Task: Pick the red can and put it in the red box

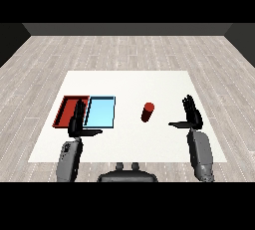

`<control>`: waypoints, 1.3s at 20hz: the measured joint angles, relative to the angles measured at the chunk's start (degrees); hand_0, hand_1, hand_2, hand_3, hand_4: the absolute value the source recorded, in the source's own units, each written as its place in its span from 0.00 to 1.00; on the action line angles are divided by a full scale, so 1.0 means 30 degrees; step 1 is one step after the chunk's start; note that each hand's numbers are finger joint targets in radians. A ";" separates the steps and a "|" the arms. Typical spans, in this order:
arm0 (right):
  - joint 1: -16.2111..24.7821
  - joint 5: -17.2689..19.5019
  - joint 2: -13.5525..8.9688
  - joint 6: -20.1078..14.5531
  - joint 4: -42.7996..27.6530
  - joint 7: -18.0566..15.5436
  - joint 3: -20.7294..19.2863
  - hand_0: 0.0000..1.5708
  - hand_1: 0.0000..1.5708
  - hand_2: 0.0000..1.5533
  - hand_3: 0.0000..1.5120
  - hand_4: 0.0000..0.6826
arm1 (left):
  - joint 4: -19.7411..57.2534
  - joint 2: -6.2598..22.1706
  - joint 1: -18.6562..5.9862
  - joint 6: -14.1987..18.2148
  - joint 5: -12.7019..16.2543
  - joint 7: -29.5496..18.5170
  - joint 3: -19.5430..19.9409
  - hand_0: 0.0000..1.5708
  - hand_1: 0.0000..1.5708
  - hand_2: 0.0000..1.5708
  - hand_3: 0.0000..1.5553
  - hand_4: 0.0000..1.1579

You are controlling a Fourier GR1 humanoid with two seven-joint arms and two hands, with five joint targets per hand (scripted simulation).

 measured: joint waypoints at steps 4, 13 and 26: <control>-0.0832 0.0037 0.0028 -0.0010 0.1291 -0.0611 -0.0075 0.00 0.00 0.00 0.00 0.00 | 0.0673 -0.0105 0.0159 -0.0226 -0.0012 -0.1208 0.0058 0.00 0.00 0.00 0.00 0.00; -0.0978 -0.0291 0.0273 0.0462 0.1462 -0.0134 0.0322 0.00 0.00 0.00 0.00 0.00 | 0.0301 -0.0379 -0.0057 -0.0109 0.0235 -0.0886 -0.0074 0.00 0.00 0.00 0.00 0.00; -0.3326 0.0023 0.1588 -0.0324 0.5023 -0.0287 0.1086 0.00 0.00 0.00 0.00 0.00 | 0.0265 -0.0129 0.0120 -0.0568 0.0892 -0.1236 0.0359 0.00 0.00 0.00 0.00 0.00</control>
